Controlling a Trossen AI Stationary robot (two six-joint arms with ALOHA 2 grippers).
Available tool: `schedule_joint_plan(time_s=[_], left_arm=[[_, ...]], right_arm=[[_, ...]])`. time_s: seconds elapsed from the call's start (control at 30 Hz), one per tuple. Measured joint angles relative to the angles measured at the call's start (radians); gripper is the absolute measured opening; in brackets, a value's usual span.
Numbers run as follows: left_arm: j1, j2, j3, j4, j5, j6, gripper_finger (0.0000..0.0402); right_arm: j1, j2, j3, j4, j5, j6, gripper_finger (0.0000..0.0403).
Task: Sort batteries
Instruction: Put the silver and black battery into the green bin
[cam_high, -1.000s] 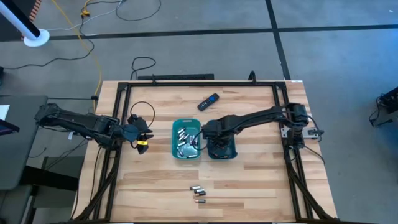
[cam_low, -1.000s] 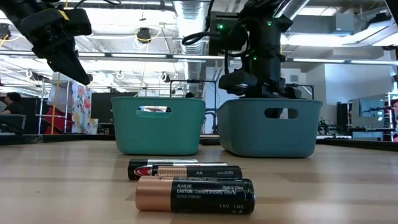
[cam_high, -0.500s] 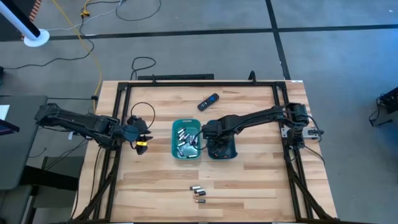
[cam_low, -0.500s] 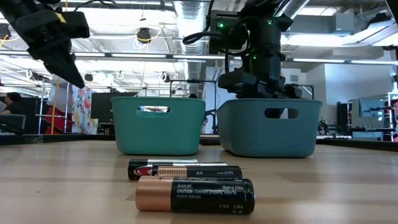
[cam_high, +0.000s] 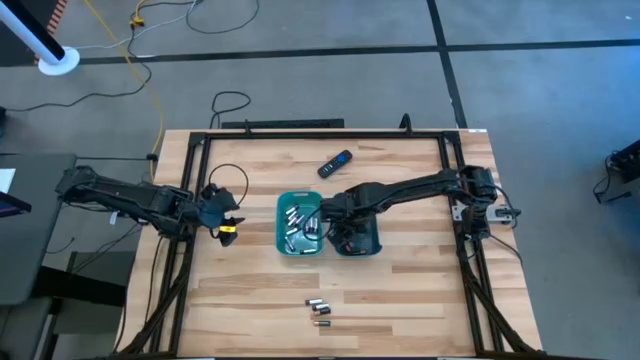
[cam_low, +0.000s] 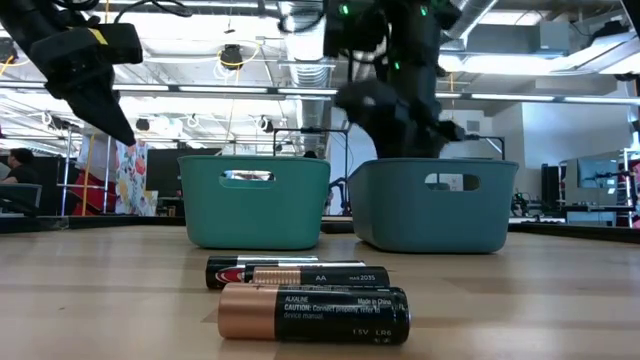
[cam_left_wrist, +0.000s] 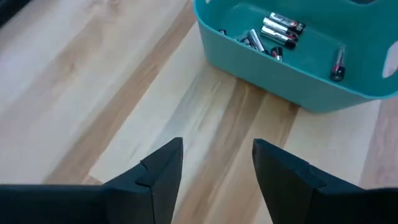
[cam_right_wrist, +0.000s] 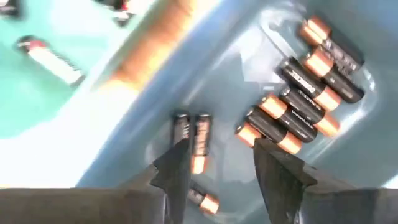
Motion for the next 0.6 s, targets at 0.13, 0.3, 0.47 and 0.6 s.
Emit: schedule_joint_plan(time_s=[0.13,0.3,0.47,0.6], left_arm=[[-0.018,0.0,0.001,0.003,0.016,-0.082,0.018],[-0.094,0.056,0.016,0.037,0.036,-0.212,0.0178],[-0.177,0.195,0.044,0.145,0.035,-0.304,0.0177],[-0.232,0.349,0.09,0.193,0.032,-0.414,0.0177]], right_arm=[[0.016,-0.015,0.078,-0.067,0.033,-0.076,0.0179],[0.06,-0.127,0.085,-0.143,0.215,-0.08,0.0173],[0.108,-0.297,0.024,-0.155,0.32,-0.079,0.0173],[0.178,-0.446,-0.081,-0.157,0.372,-0.016,0.0172]])
